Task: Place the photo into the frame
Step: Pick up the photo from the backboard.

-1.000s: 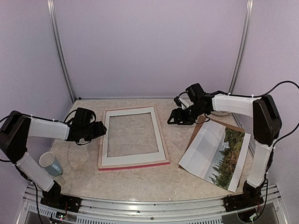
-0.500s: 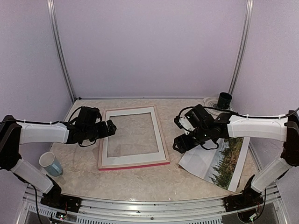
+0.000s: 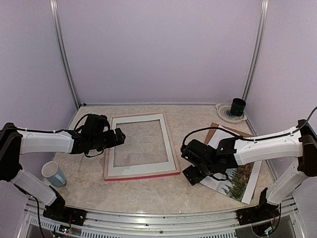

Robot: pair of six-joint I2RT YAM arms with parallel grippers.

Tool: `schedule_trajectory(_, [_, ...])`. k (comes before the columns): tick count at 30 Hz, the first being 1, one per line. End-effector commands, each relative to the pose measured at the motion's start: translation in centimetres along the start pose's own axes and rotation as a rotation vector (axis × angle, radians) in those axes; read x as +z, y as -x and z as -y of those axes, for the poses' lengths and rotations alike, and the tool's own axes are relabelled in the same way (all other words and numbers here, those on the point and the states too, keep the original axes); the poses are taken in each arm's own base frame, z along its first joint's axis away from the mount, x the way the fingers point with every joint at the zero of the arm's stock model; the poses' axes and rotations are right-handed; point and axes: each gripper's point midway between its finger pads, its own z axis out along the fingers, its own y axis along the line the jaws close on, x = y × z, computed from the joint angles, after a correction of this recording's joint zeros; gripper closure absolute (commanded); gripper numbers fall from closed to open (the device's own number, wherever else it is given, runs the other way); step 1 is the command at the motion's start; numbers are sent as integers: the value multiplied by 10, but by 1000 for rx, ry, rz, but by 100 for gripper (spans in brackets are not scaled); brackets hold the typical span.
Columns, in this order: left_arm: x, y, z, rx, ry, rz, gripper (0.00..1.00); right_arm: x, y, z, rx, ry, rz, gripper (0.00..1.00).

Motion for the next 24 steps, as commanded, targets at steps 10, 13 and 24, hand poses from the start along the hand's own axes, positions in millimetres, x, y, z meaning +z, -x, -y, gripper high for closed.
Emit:
schedule_trajectory(10, [0,1,1,-2,7,13,1,24,-34,5,-90,-339,-114,27])
schedule_trajectory(13, [0,0,0,-2,9,11,1,25,-32,2,-91,-349,-106,29])
schedule_trajectory(24, [-2,1,-1,-3,10,18,1,21,-15,-2,-76,-345,-46,35])
